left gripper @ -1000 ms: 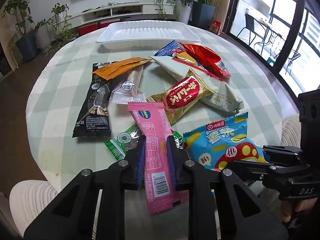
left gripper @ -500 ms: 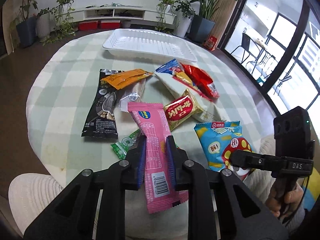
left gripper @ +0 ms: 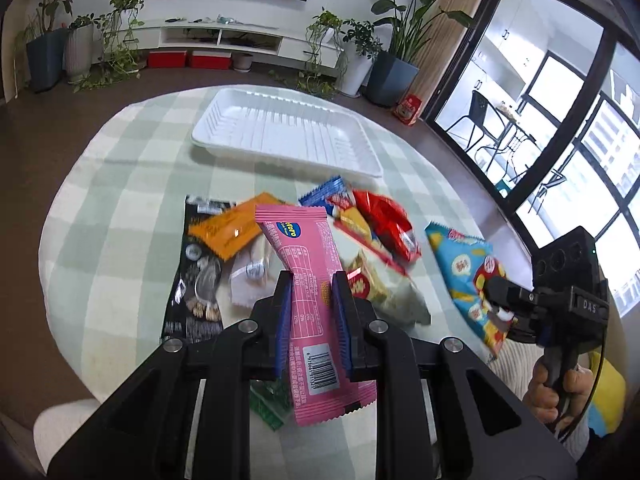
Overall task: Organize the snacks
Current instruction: 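Carry the pink bar and panda bag into the white tray and release both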
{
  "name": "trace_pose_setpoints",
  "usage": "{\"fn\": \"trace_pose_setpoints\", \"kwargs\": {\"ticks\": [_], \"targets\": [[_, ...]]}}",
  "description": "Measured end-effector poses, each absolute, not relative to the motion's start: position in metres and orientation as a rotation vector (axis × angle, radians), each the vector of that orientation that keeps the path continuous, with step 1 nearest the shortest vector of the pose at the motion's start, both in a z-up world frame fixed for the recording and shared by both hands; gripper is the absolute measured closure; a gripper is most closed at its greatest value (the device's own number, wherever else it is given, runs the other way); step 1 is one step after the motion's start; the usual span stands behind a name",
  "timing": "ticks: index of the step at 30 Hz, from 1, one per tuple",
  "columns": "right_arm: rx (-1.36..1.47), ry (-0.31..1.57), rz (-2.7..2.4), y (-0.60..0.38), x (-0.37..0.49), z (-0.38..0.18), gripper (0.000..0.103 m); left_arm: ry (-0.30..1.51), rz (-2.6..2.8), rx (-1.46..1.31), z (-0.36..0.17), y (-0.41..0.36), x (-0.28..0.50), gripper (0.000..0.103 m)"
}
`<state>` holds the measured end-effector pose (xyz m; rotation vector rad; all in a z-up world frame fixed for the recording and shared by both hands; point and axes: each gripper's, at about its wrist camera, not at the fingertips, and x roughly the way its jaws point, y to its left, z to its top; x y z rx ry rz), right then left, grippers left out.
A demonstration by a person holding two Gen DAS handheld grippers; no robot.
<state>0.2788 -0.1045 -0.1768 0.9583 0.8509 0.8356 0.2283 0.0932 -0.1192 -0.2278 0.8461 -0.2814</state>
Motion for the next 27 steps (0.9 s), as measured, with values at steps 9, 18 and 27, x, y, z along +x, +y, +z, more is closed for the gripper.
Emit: {"fn": "trace_pose_setpoints", "kwargs": {"ticks": [9, 18, 27], "targets": [[0.986, 0.763, 0.803, -0.132, 0.342, -0.149, 0.072, 0.821, -0.281, -0.233, -0.097, 0.102, 0.292, 0.085], [0.973, 0.787, 0.748, -0.136, 0.427, -0.146, 0.072, 0.845, -0.287, -0.266, -0.103, 0.112, 0.384, 0.085], [0.916, 0.859, 0.712, -0.122, 0.499, -0.167, 0.072, 0.901, -0.266, -0.254, -0.128, 0.118, 0.473, 0.085]]}}
